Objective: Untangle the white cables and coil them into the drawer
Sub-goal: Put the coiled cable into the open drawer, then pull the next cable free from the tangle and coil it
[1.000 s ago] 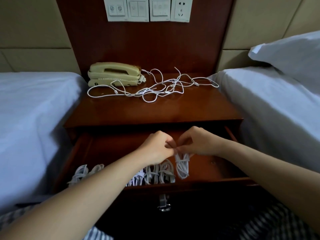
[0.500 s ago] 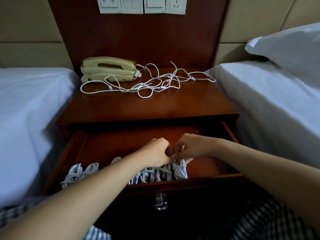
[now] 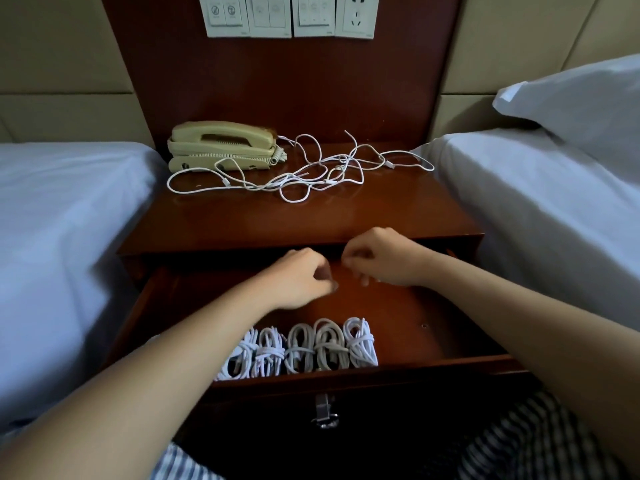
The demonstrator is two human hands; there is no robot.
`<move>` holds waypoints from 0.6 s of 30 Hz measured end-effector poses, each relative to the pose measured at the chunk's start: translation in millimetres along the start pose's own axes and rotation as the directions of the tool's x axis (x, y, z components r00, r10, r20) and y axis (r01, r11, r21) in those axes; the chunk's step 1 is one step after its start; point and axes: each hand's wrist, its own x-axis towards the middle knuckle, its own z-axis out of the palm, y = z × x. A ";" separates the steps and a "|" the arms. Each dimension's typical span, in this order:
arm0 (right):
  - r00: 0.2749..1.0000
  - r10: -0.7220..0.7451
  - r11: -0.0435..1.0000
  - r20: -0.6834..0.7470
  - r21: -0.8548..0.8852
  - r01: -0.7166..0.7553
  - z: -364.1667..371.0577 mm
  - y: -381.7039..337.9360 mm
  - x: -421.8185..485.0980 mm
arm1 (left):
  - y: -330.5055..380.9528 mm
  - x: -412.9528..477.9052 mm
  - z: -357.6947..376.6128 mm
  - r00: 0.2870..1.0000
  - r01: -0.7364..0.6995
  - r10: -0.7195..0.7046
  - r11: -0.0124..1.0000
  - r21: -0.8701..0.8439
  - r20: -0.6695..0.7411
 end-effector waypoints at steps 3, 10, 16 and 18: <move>0.987 -0.045 0.999 -0.154 0.010 0.048 -6.7 0.9 6.6 | -7.5 -1.1 -23.6 0.998 -0.029 0.028 1.000 -0.002 -0.058; 0.942 -0.008 0.998 -0.336 -0.063 -0.014 -6.7 18.1 39.8 | -35.2 6.3 -50.0 0.958 -0.016 0.017 1.000 0.007 -0.288; 0.948 0.026 0.994 -0.318 -0.094 -0.059 7.7 19.3 67.3 | -64.5 28.9 -56.1 0.942 0.061 -0.040 0.997 0.053 -0.334; 0.951 -0.001 0.990 -0.308 -0.132 -0.042 13.4 14.0 76.4 | -70.3 34.6 -54.5 0.937 0.075 -0.052 0.996 0.054 -0.345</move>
